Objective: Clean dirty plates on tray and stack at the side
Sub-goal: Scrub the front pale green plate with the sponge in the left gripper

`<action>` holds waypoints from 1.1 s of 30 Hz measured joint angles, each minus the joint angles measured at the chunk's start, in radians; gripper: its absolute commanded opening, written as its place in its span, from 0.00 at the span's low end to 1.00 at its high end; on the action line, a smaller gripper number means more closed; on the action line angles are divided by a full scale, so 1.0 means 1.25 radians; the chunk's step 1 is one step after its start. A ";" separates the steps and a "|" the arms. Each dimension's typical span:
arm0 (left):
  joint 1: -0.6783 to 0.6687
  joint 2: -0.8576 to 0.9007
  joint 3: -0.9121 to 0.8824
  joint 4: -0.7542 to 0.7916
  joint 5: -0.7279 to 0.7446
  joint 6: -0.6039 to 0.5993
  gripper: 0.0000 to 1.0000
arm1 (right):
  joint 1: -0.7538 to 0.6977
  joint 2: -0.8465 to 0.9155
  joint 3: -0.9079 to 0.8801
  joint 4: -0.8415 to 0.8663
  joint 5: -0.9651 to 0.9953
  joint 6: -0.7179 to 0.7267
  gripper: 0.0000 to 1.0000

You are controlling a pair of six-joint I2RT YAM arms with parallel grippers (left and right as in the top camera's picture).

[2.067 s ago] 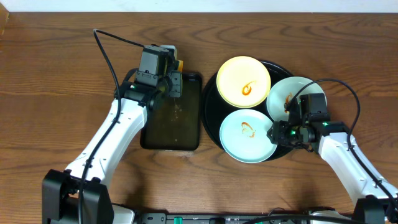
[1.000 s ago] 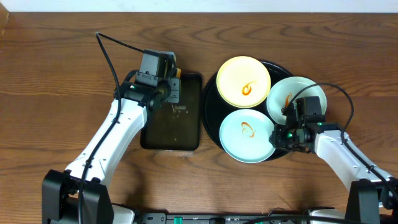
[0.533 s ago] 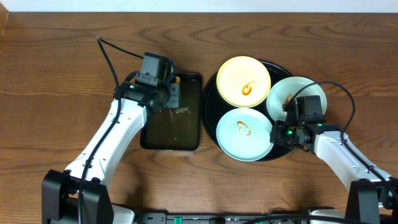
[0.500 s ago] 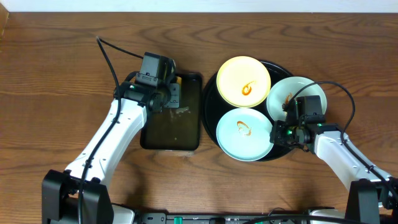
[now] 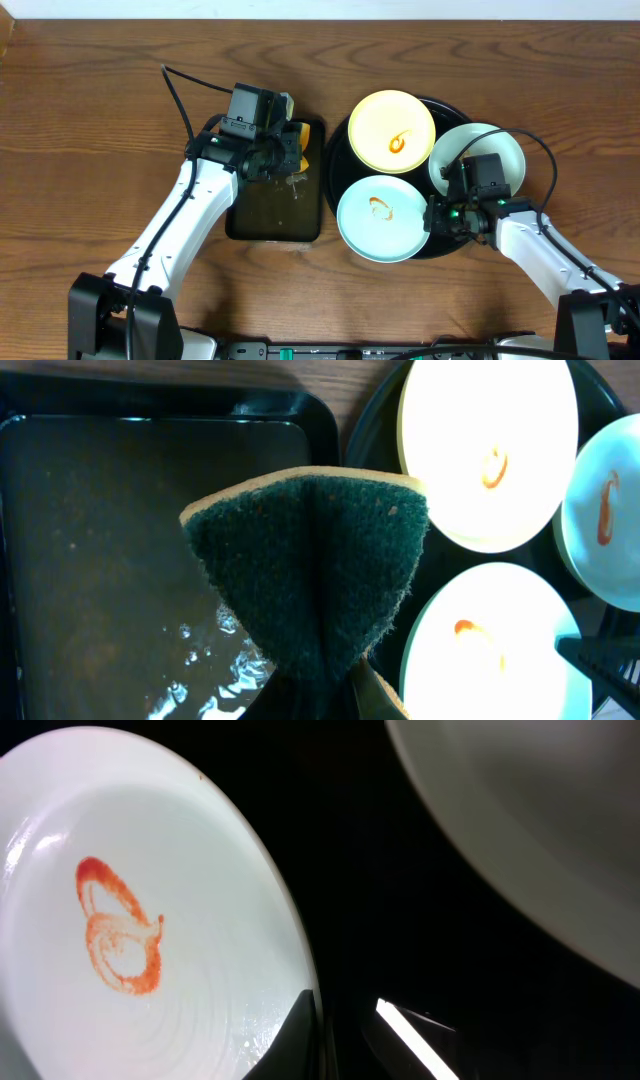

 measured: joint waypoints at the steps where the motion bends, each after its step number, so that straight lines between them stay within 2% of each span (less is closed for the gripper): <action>1: 0.000 0.000 0.000 0.002 0.000 -0.002 0.07 | 0.003 0.000 0.000 0.001 0.000 0.000 0.01; 7: -0.015 0.000 0.000 0.039 0.015 -0.020 0.08 | 0.004 0.000 0.000 0.007 0.000 0.002 0.01; 14: -0.115 0.007 0.000 0.117 0.027 -0.065 0.08 | 0.004 0.000 0.000 0.017 0.001 0.005 0.01; 27: -0.349 0.168 0.000 0.143 0.044 -0.219 0.07 | 0.004 0.000 0.000 0.017 0.001 0.015 0.01; 33: -0.411 0.231 0.000 0.178 0.047 -0.242 0.07 | 0.004 0.000 0.000 0.017 0.001 0.018 0.01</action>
